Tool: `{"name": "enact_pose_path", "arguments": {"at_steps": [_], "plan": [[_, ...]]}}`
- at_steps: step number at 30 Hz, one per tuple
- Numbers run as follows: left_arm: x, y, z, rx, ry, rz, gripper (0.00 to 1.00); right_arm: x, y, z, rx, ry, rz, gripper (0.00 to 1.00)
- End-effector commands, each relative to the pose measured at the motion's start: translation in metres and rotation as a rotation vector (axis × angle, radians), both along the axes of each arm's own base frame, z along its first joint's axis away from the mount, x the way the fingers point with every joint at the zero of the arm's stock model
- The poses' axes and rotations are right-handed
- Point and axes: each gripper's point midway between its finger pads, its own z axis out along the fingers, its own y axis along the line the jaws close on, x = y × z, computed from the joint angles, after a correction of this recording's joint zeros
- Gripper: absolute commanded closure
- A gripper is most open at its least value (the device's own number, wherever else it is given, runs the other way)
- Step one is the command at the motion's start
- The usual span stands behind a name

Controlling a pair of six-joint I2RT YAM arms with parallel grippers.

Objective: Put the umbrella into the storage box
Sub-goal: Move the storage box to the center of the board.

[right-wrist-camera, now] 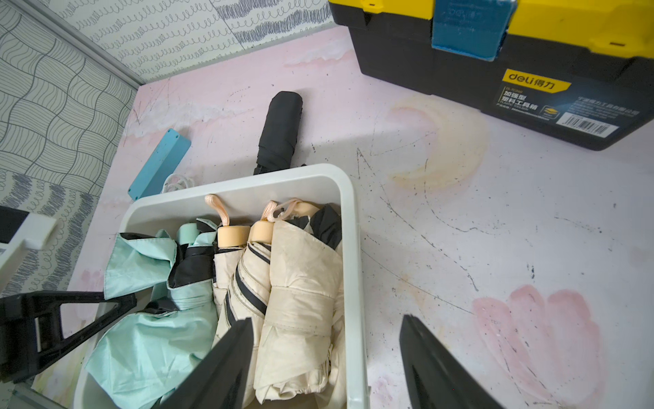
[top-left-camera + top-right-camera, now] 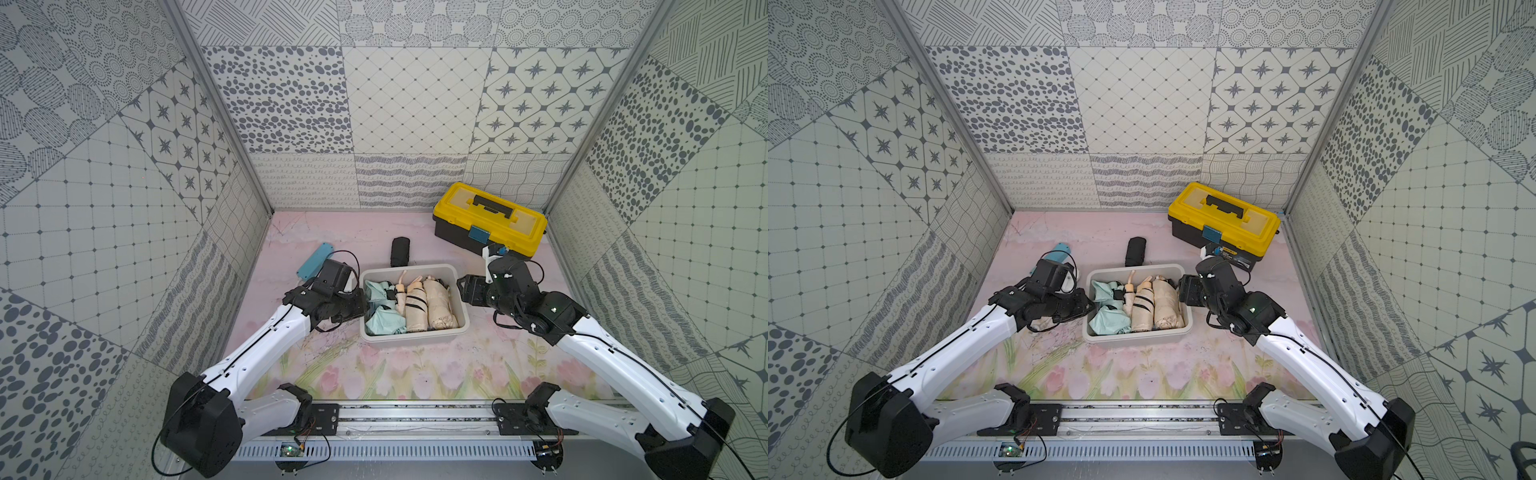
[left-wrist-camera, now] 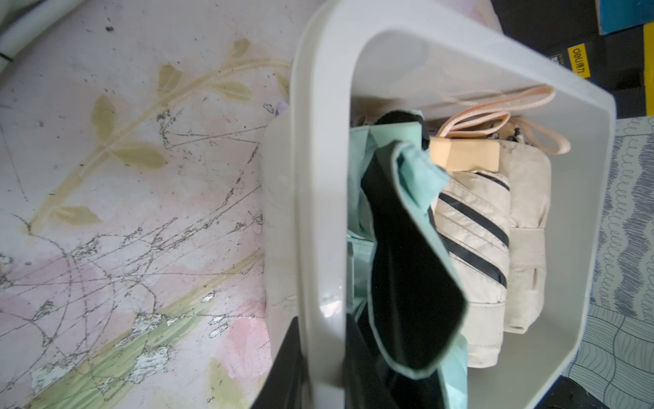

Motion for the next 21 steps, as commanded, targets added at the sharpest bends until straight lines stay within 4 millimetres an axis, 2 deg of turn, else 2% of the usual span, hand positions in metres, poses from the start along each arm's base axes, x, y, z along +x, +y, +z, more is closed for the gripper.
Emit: {"name": "enact_pose_path", "arguments": {"at_steps": [1, 9, 14, 17, 21], "plan": [[0.005, -0.036, 0.025, -0.071, -0.106, -0.066, 0.95, 0.003, 0.001, 0.016, 0.035, -0.052, 0.011, 0.29], [0.003, -0.099, 0.036, -0.161, -0.108, -0.055, 0.96, -0.003, -0.009, 0.016, 0.048, -0.064, 0.0, 0.29], [-0.001, -0.133, 0.034, -0.167, -0.091, -0.069, 0.93, -0.009, -0.021, 0.013, 0.028, -0.05, -0.023, 0.29], [-0.002, -0.146, 0.03, -0.169, -0.078, -0.061, 0.8, -0.012, -0.029, 0.011, 0.013, -0.033, -0.04, 0.29], [0.004, -0.141, 0.035, -0.136, -0.115, -0.034, 0.5, -0.014, -0.036, 0.013, 0.008, -0.03, -0.051, 0.28]]}}
